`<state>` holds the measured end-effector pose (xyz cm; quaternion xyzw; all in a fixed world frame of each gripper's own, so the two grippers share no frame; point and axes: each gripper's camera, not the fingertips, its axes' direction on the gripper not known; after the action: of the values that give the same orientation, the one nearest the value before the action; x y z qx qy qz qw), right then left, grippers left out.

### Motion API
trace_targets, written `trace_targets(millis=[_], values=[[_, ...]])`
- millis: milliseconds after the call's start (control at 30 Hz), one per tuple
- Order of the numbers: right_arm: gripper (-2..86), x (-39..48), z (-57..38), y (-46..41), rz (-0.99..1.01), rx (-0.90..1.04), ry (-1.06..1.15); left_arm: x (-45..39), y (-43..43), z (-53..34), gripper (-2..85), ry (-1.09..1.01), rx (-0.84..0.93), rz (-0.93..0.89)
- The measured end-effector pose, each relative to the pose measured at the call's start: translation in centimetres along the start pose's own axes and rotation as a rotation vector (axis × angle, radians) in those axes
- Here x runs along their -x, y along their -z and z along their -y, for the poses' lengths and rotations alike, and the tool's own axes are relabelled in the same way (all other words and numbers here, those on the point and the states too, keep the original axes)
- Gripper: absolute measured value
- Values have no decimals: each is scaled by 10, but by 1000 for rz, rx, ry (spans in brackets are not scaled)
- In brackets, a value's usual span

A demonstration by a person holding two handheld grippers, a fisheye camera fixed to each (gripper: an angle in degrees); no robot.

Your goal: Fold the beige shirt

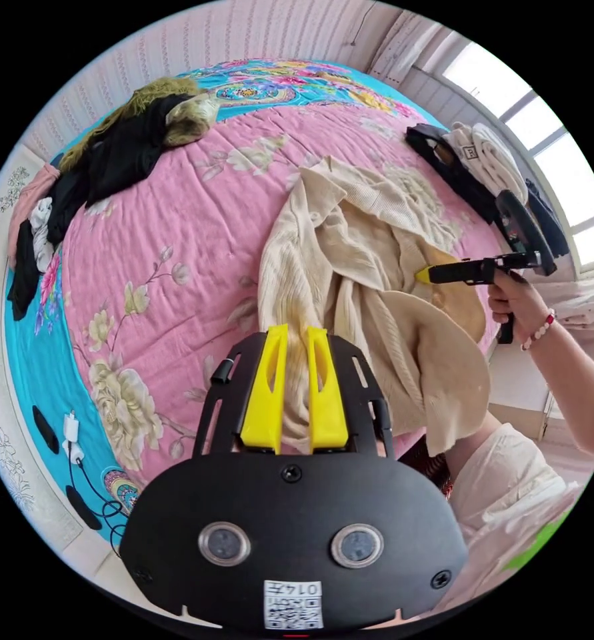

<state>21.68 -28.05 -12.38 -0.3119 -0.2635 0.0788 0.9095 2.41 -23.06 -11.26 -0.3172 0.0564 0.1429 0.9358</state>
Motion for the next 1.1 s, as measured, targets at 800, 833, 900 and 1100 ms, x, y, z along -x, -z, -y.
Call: trace_targets(millis=[800, 833, 900, 1100], values=[[144, -97, -170, 143, 128, -391, -311, -29, 31, 43, 40, -63, -42, -203], [170, -68, -150, 136, 145, -333, -180, -33, 34, 44, 50, -70, -51, -232], [201, -19, -120, 115, 191, -216, 19, -39, 33, 46, 58, -80, -31, -220], [105, 102, -68, 32, -150, -20, 354, -47, 21, 53, 57, -82, 65, -172]])
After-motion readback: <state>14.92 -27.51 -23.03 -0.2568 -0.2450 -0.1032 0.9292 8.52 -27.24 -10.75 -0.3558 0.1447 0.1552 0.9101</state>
